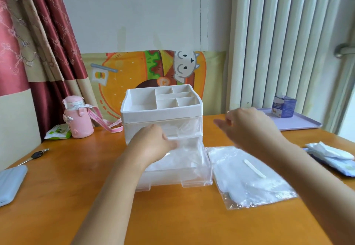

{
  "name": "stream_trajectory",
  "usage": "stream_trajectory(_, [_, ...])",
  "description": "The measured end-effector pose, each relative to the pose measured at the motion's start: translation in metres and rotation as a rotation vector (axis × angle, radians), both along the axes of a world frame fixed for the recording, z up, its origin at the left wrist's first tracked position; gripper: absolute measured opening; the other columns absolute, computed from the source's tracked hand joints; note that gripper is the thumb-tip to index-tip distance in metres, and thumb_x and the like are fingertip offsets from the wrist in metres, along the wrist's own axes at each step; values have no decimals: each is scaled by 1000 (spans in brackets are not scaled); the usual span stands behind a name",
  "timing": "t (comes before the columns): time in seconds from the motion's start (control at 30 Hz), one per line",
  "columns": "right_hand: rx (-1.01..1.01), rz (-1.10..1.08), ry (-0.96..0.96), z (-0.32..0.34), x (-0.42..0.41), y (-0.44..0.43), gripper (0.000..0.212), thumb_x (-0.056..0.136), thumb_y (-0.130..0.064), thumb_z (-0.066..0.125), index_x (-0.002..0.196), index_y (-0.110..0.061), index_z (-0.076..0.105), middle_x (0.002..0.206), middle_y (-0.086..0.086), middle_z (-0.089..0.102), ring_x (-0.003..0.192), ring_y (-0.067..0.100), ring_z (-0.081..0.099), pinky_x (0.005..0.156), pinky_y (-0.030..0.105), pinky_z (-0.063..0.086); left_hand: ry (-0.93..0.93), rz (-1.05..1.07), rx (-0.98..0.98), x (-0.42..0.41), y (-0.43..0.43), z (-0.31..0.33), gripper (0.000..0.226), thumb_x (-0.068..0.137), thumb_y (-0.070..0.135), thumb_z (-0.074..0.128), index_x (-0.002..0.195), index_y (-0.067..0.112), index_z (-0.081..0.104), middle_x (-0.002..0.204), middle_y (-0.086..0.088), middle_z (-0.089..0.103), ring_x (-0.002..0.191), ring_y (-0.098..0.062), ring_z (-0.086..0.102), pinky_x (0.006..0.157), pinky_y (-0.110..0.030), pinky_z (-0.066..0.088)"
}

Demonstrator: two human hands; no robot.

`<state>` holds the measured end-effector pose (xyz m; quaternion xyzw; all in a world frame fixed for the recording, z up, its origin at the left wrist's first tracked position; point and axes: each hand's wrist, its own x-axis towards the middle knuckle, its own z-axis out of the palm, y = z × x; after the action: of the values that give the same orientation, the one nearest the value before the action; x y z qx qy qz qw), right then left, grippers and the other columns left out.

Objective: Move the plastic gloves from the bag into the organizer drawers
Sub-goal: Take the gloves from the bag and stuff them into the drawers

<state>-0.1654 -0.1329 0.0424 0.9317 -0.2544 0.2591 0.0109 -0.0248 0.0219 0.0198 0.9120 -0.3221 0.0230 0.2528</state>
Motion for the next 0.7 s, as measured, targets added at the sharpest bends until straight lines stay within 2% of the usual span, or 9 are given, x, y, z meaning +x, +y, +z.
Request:
stream_trajectory(0.07, [-29,-50,-21,-5,-15,-22,56,95,-50,42,55,-11,41,57,6,47,58,27,49,45,29,27,-130,-58,-189,-26,-9,4,49,88,47,62,70,1,61,64,-13,56,57,-19,47,52,-28,33])
stream_trajectory(0.13, [-8,-99,-17,-13,-27,-47,56,94,-51,42,55,-12,42,57,5,49,57,25,49,46,29,28,-116,-174,-256,-45,-22,-1,49,88,48,61,69,3,60,64,-7,57,58,-14,50,55,-26,37])
stream_trajectory(0.2, [55,-167,-23,-27,-39,-78,48,94,-50,45,67,-12,56,67,6,58,67,26,56,53,30,37,-15,-318,-192,-61,-40,-14,37,88,49,61,72,15,64,82,6,68,73,-6,60,66,-22,46])
stream_trajectory(0.27, [157,-228,-16,-43,-48,-109,37,93,-48,49,84,-14,61,77,5,61,77,28,57,58,31,39,59,-431,-148,-73,-59,-29,25,86,48,63,79,24,65,104,13,66,83,-5,62,70,-21,49])
stream_trajectory(0.3, [206,-248,13,-51,-52,-122,33,92,-47,51,90,-16,61,82,4,61,80,27,56,59,31,38,67,-474,-142,-80,-67,-35,20,86,47,63,84,27,65,111,14,64,86,-6,61,72,-19,47])
stream_trajectory(0.37, [316,-267,114,-68,-57,-144,29,92,-44,53,101,-17,60,95,4,62,88,24,55,64,29,36,48,-549,-130,-90,-84,-46,18,88,44,62,99,31,66,123,17,59,107,-3,55,86,-13,38])
stream_trajectory(0.47, [464,-273,241,-95,-63,-175,29,94,-34,53,114,-14,61,113,6,64,103,24,58,70,26,37,47,-603,-87,-102,-110,-59,34,91,41,59,123,29,59,138,17,49,128,2,39,90,-4,23])
stream_trajectory(0.6, [537,-211,249,-124,-71,-203,39,92,-8,44,127,-22,58,115,5,66,96,20,61,72,22,43,113,-591,23,-103,-143,-82,55,94,42,56,144,26,41,152,11,34,139,-3,29,104,-13,20])
stream_trajectory(0.7, [540,-138,192,-134,-70,-215,36,94,-13,48,124,-26,61,120,4,64,102,20,61,74,19,39,152,-510,117,-95,-162,-103,65,96,47,49,151,23,26,160,5,19,147,-11,14,117,-26,11])
